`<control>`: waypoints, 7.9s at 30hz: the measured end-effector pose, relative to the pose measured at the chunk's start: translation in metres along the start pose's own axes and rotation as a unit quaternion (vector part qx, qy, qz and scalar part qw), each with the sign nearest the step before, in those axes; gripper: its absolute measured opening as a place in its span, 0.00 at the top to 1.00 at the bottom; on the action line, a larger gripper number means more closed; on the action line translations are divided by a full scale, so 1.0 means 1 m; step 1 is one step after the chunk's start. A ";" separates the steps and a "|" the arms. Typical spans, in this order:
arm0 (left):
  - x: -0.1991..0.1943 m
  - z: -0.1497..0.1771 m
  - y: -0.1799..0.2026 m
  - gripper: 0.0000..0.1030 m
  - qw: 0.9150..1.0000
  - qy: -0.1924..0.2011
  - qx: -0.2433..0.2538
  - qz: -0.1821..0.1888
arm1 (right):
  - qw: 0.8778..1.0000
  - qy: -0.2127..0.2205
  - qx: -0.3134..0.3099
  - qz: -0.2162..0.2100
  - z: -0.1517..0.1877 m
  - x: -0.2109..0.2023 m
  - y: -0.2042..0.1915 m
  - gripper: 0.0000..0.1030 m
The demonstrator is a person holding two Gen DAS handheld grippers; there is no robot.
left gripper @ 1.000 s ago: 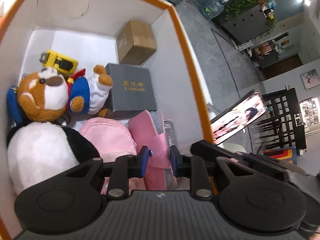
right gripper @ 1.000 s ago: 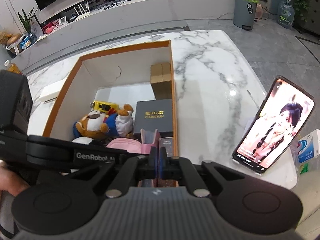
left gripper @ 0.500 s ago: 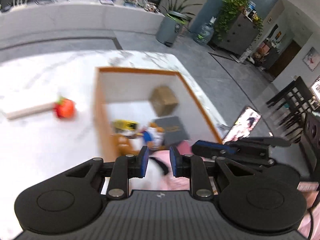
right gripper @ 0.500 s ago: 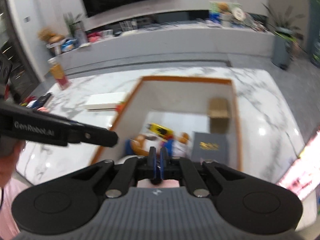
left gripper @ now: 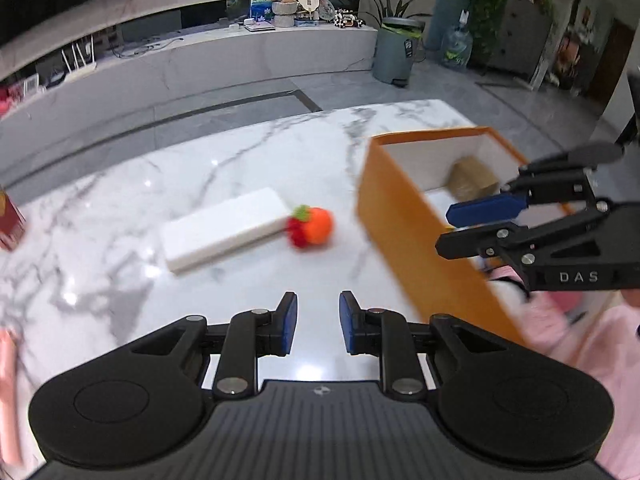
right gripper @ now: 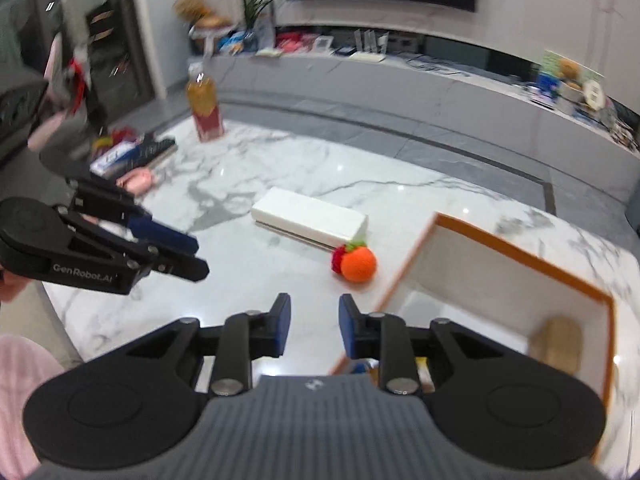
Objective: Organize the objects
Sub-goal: 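Grasp the crocheted fruit with the right tool while the left tool approaches the white box, then grasp the white rectangular box with the left tool, then carry the white box and crocheted fruit over the orange box with both tools, then lower the white box into the orange box and open the left tool, then lower the crocheted fruit into the orange box and open the right tool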
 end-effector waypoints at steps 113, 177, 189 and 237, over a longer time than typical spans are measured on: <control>-0.048 0.022 0.012 0.31 0.996 0.004 0.000 0.090 | 0.993 -0.083 0.061 -0.051 0.060 -0.032 -0.052 0.51; 0.197 -0.117 0.188 0.20 0.882 -0.099 0.460 0.014 | 0.985 -0.018 0.142 0.092 0.046 -0.045 0.195 0.51; 0.105 -0.134 0.145 0.20 0.960 -0.034 0.277 -0.012 | 0.984 -0.009 0.166 0.068 0.031 -0.041 0.177 0.51; 0.058 -0.088 0.112 0.24 0.991 0.032 0.124 0.037 | 0.965 -0.098 0.232 0.077 0.024 0.044 0.178 0.76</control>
Point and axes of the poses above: each gripper's, at about its wrist camera, not at the fingertips, and x roughly the way its jaws point, y to its right, z to its underside, the point moved 10 cm from there along x, roughly the way its jaws point, and after that the axes turned 14 degrees about x, right-handed, at the moved point
